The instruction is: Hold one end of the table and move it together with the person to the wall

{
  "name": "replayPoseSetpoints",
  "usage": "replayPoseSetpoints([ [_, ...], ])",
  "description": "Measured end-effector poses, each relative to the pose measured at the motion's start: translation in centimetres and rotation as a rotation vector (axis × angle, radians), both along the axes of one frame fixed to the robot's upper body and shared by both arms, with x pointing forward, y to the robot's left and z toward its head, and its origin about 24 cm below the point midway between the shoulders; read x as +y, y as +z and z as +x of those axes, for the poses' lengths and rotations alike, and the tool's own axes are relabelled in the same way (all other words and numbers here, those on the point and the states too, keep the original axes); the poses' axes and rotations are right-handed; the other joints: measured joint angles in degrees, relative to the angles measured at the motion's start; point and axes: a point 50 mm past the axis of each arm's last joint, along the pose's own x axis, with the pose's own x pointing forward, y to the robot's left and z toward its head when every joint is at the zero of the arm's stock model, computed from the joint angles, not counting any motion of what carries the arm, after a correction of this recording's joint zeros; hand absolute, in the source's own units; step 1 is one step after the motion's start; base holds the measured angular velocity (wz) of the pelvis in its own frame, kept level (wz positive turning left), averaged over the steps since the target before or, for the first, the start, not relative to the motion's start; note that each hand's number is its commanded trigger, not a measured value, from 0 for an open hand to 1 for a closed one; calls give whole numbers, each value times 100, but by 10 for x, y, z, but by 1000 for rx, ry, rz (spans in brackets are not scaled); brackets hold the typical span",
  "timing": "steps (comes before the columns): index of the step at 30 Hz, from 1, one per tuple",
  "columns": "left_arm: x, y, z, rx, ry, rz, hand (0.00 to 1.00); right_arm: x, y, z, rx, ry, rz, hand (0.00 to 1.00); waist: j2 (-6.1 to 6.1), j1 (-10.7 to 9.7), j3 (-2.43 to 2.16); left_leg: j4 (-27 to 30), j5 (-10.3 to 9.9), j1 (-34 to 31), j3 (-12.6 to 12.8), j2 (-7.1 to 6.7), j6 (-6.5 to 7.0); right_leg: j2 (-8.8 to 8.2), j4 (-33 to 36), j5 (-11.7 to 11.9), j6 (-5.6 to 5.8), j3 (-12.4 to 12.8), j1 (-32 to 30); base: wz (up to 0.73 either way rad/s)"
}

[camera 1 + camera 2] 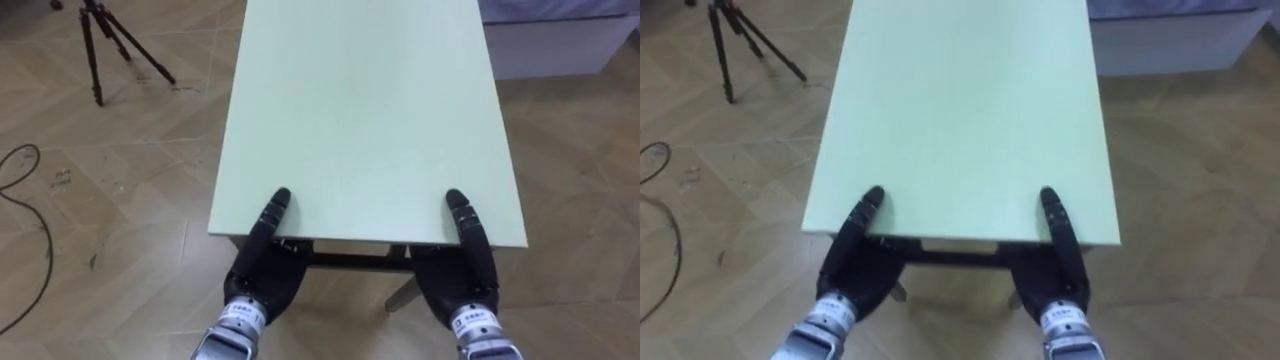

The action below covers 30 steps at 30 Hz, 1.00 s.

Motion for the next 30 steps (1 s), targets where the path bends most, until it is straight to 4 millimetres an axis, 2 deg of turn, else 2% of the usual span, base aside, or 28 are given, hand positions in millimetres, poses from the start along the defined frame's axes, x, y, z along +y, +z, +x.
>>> replayPoseSetpoints([
  [2,1,-1,-1,6,4,0,100,1,-1,0,2,4,3,100,-30,47,-8,-20,80,-71,119,-71,64,-46,-19,201,1,53,-110,-21],
  [4,2,-1,0,5,8,1,100,1,0,1,0,16,-2,100,-57,48,-10,-21,221,-233,266,-144,184,-122,-99,569,148,190,-254,-8],
  [5,3,-2,-1,7,8,2,100,2,0,1,1,19,0,100,-64,56,-12,-18,257,-271,321,-138,218,-130,-120,653,223,228,-274,12],
  [6,3,-2,-1,11,6,3,100,2,-2,-1,9,17,5,100,-110,28,-3,12,308,-305,574,-125,293,-281,379,416,442,313,-364,44],
  [7,0,-3,-3,28,-15,5,100,1,-5,-8,27,8,12,100,-180,-32,-15,39,332,-305,789,-135,339,-580,1509,-160,499,309,-407,57],
  [8,-1,-4,-4,33,-22,8,100,0,-6,-10,33,-1,14,100,-223,-42,-29,39,346,-311,825,-154,364,-734,2074,-386,507,319,-415,50],
  [9,1,-6,-6,38,-23,12,100,-1,-7,-13,41,-7,17,100,-308,-24,-79,90,364,-374,842,-207,395,-973,3045,-697,576,405,-373,14],
  [10,1,-6,-7,38,-22,14,100,-1,-7,-13,42,-7,18,100,-339,40,-73,219,367,-473,845,-226,410,-1110,3632,-825,612,543,-167,0],
  [12,3,-7,-9,41,-14,14,100,0,-7,-13,42,-4,24,100,-364,197,-66,298,385,-602,924,-229,431,-1181,4000,-830,640,766,297,-24],
  [14,5,-7,-10,38,-2,16,100,3,-6,-12,38,7,22,100,-401,267,-70,362,475,-774,987,-231,421,-1177,3953,-818,660,946,788,-20],
  [15,5,-5,-9,30,2,16,100,4,-5,-11,29,12,20,100,-449,332,-57,395,555,-922,1057,-230,406,-1193,3660,-818,663,977,1093,-14],
  [17,8,-1,-8,10,8,23,100,8,-1,-7,5,26,19,100,-540,406,-47,534,670,-1254,1099,-211,366,-1137,2846,-850,705,999,1464,-6],
  [18,9,1,-6,-1,10,30,100,9,0,-4,-10,28,17,100,-577,408,-43,669,753,-1501,1096,-158,329,-1014,2202,-1397,937,995,1704,0],
  [19,11,1,-6,-6,10,38,100,9,2,-3,-18,35,11,100,-582,498,-40,726,889,-1656,1111,-55,263,-848,1706,-1668,904,1003,1795,-16],
  [20,11,3,-6,-12,12,38,100,9,3,-2,-24,43,6,100,-591,550,-35,707,967,-1728,1111,14,222,-763,1522,-1740,906,1001,1788,-42],
  [21,15,6,-7,-27,27,44,100,14,5,-1,-34,58,12,100,-666,656,-27,624,1157,-1842,1084,120,141,-595,1134,-1863,902,1044,1810,-38],
  [22,19,8,-6,-37,35,54,100,17,5,-1,-36,58,26,100,-773,695,-31,538,1324,-1960,1064,220,79,-439,671,-1962,840,1076,1883,-24],
  [23,21,9,-6,-41,38,58,100,17,6,0,-36,60,31,100,-805,695,-34,526,1387,-2035,1057,281,56,-358,454,-1990,799,1076,1919,-11],
  [24,23,10,-5,-45,40,61,100,18,6,2,-39,66,34,100,-816,694,-30,523,1501,-2159,1039,403,11,-201,100,-2000,779,1041,1966,-15],
  [25,24,9,-5,-43,45,62,100,19,6,3,-40,72,31,100,-815,719,-30,512,1602,-2231,1036,483,-35,-94,-102,-2026,731,946,1985,-20],
  [27,24,9,-5,-35,47,63,100,19,5,4,-35,74,31,100,-802,752,-23,458,1763,-2290,1032,601,-78,11,-244,-2090,611,737,1972,-14],
  [28,24,8,-7,-25,46,64,100,18,3,2,-26,74,33,100,-787,771,-23,392,1868,-2286,995,644,-99,74,-230,-2124,508,668,1955,0],
  [30,23,6,-8,-16,40,64,100,18,1,0,-14,69,35,100,-726,736,-6,264,2035,-2283,885,693,-122,180,-218,-2119,410,531,1939,20],
])
